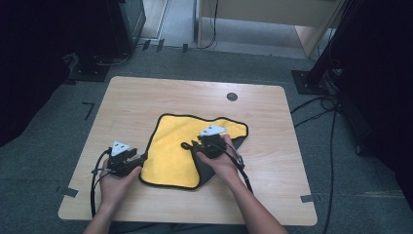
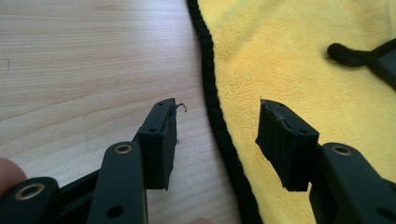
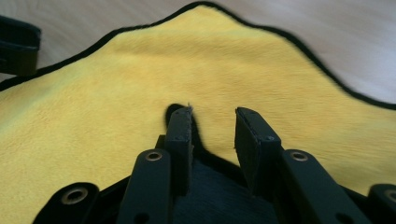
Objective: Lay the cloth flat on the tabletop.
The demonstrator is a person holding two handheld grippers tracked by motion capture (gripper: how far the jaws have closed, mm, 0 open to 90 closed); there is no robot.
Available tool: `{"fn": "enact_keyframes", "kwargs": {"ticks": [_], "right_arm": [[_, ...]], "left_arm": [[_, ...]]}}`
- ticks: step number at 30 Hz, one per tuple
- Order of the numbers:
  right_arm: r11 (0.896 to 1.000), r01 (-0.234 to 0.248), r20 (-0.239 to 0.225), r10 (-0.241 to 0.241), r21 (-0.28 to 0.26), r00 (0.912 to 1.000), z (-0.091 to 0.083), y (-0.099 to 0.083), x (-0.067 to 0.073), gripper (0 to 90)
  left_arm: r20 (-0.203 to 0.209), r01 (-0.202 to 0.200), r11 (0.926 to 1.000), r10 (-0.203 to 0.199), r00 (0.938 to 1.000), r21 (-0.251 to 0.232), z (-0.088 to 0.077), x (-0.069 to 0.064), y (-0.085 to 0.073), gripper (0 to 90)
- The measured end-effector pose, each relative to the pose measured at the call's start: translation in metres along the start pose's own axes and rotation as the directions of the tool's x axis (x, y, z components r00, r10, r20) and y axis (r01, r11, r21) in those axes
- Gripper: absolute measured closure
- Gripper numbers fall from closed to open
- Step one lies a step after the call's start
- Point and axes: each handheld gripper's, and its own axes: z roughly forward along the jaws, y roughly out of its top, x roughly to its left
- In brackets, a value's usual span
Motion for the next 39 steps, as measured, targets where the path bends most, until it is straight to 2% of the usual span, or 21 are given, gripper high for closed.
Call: {"fn": "enact_keyframes", "kwargs": {"ticks": [2, 5, 8, 10, 14, 17, 20, 23, 30, 36, 39], "right_arm": [[1.000, 0.008, -0.029, -0.007, 0.026, 0.9995, 0.012, -0.002, 0.008, 65.3], [0.998, 0.030, -0.017, -0.029, 0.063, 0.9995, 0.025, -0.005, 0.014, 67.0], [0.995, 0.034, 0.036, -0.037, 0.094, 0.9987, 0.031, -0.010, 0.017, 79.6], [0.996, 0.029, 0.036, -0.032, 0.081, 0.9988, 0.028, -0.012, 0.016, 84.4], [0.999, 0.009, 0.058, -0.012, 0.048, 0.9982, 0.006, -0.015, 0.014, 86.5], [1.000, 0.010, 0.084, -0.012, 0.024, 0.9964, -0.018, -0.023, 0.010, 86.6], [1.000, -0.004, 0.113, 0.005, -0.003, 0.9936, -0.045, -0.035, 0.006, 86.7], [0.999, -0.029, 0.144, 0.031, -0.018, 0.9892, -0.071, -0.056, 0.000, 86.9], [0.995, -0.103, 0.194, 0.102, -0.004, 0.9757, -0.118, -0.098, -0.012, 87.3], [0.989, -0.141, 0.223, 0.126, 0.054, 0.9667, -0.147, -0.134, -0.016, 87.5], [0.984, -0.169, 0.227, 0.151, 0.059, 0.9621, -0.158, -0.147, -0.017, 87.4]], "left_arm": [[0.004, -0.021, 0.9996, 0.021, 0.9998, 0.021, 0.001, -0.001, -0.005, 46.8], [0.008, -0.042, 0.9987, 0.042, 0.9991, 0.030, 0.001, -0.003, -0.006, 45.0], [0.002, -0.053, 0.9981, 0.053, 0.9986, 0.031, 0.000, -0.005, -0.007, 44.6], [0.004, -0.057, 0.9978, 0.057, 0.9984, 0.034, 0.000, -0.005, -0.007, 44.6], [0.019, -0.034, 0.9990, 0.034, 0.9993, 0.028, -0.001, -0.002, -0.008, 44.6], [0.024, -0.027, 0.9993, 0.026, 0.9994, 0.026, -0.001, -0.001, -0.008, 44.3], [0.024, -0.030, 0.9992, 0.029, 0.9993, 0.028, -0.001, -0.002, -0.008, 42.2], [0.024, -0.035, 0.9990, 0.034, 0.9991, 0.029, -0.001, -0.002, -0.008, 37.1], [0.029, -0.020, 0.9997, 0.020, 0.9994, 0.017, -0.003, 0.000, -0.007, 28.3], [0.021, -0.012, 0.9998, 0.011, 0.9997, 0.013, -0.004, 0.000, -0.007, 26.5], [0.019, -0.009, 0.9999, 0.008, 0.9998, 0.014, -0.004, 0.001, -0.007, 26.5]]}}
